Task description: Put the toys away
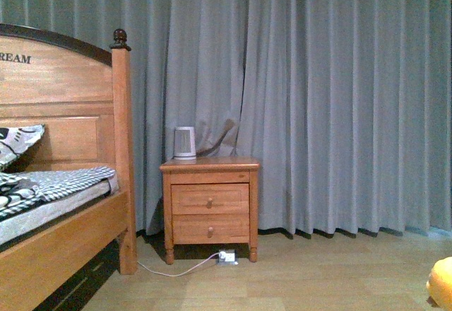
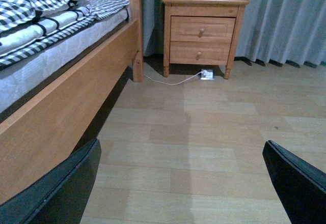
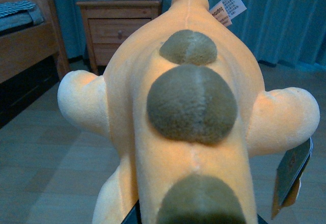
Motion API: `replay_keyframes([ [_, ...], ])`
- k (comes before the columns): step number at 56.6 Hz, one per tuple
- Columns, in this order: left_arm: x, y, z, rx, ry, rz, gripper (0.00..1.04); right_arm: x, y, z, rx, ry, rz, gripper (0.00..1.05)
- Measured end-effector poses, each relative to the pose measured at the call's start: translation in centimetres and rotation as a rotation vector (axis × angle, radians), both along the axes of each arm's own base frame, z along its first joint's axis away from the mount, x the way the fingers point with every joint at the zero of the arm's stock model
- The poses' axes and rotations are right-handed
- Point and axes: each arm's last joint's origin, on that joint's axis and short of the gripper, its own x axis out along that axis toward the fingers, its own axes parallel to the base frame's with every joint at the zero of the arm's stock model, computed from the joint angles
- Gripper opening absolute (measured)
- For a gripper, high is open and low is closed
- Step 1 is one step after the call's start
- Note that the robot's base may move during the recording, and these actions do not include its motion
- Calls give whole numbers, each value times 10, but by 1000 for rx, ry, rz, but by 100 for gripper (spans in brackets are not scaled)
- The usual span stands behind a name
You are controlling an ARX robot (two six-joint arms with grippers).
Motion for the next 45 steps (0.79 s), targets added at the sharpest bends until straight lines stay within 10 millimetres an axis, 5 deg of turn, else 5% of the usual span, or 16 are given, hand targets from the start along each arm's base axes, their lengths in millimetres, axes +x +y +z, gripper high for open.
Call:
replay_keyframes([
  [45, 0, 0, 0, 0, 0, 0, 98, 0, 0, 0, 0, 0, -3, 7],
])
